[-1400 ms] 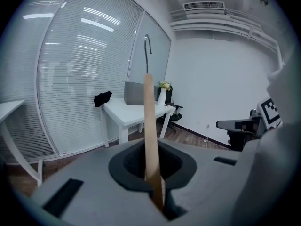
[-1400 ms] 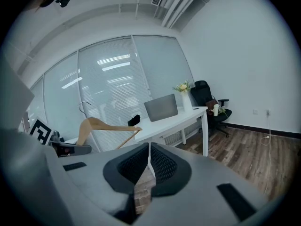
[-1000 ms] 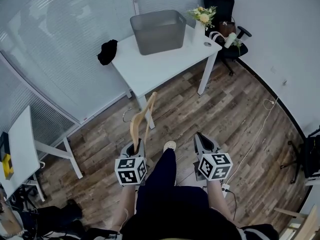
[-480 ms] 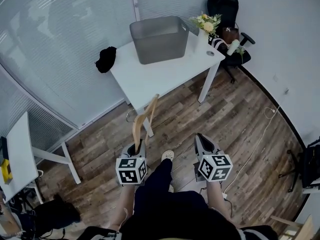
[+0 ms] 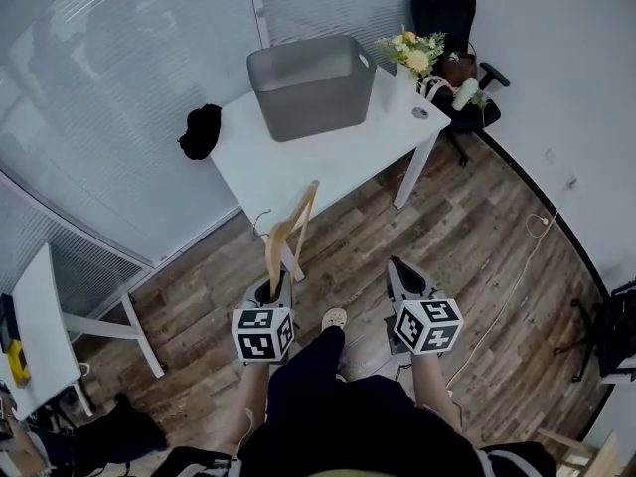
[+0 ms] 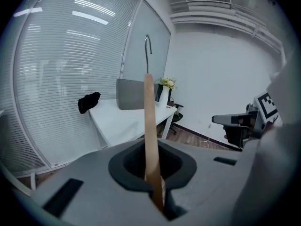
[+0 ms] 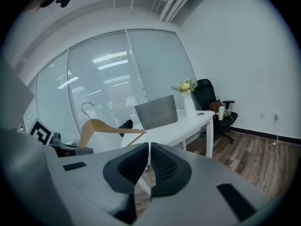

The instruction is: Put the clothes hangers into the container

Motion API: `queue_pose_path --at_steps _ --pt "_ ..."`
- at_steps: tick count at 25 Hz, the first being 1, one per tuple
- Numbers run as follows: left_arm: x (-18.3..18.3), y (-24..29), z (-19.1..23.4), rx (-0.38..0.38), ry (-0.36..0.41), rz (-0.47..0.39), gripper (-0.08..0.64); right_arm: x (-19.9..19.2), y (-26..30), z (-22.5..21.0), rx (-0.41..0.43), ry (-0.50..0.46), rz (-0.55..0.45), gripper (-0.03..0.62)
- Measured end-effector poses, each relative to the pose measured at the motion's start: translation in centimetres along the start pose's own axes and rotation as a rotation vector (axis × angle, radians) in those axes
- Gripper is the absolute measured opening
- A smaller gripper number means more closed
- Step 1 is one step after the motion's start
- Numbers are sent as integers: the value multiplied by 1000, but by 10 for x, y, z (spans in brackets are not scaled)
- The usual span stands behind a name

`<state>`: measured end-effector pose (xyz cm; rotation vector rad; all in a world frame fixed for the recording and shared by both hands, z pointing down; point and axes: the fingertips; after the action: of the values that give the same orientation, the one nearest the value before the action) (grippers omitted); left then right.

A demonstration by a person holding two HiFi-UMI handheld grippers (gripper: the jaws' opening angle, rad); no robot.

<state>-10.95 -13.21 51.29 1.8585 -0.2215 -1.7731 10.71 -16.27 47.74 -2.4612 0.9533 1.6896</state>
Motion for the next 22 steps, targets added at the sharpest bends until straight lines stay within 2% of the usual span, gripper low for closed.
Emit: queue_pose_path --at_steps 16,22 --pt "49 90 37 -50 8 15 15 51 85 -24 -38 0 -6 37" --pt "66 121 46 -92 43 23 15 68 115 -34 -52 -1 -10 37"
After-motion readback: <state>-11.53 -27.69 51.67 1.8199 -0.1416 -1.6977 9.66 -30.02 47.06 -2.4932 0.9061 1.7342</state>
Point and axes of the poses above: the fingertips, and each gripper's own axes: y forward along the fingers, z to its left, x out of its top, and after that the axes turned 9 degrees about y, right-handed
